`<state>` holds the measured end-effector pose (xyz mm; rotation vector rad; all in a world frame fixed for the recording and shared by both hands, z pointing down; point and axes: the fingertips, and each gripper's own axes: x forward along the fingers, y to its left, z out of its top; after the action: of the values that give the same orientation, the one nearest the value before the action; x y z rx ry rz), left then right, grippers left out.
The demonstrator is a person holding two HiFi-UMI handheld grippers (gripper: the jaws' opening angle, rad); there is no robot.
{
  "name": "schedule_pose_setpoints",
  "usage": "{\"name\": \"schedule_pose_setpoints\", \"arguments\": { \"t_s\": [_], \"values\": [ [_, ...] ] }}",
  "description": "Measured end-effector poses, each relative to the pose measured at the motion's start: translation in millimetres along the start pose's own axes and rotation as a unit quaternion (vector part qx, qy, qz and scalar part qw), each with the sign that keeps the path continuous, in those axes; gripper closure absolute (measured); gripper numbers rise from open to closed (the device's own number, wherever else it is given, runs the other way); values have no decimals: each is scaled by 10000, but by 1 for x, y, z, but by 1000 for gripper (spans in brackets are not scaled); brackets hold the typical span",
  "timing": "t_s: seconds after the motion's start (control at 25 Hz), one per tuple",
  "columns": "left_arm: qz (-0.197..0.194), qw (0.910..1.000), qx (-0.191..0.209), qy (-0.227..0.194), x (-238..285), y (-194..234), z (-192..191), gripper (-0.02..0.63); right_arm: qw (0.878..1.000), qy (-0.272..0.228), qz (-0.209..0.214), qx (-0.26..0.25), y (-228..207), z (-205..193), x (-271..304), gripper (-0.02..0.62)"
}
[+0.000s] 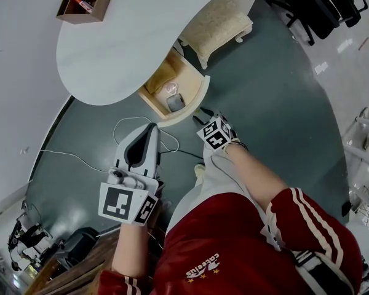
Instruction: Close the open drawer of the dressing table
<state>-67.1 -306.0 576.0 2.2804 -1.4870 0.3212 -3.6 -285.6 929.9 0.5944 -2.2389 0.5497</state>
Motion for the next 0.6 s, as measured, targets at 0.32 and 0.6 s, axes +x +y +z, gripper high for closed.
{"name": "schedule_pose_setpoints", "arguments": {
  "t_s": [0.32,0.6],
  "values": [
    [134,9999,-48,2,-9,7,-1,606,9999,112,36,-33,-2,-1,1,486],
    [227,9997,-28,-47,-16,9,7,606,9996,288,-14,-72,-3,3,5,486]
  ]
}}
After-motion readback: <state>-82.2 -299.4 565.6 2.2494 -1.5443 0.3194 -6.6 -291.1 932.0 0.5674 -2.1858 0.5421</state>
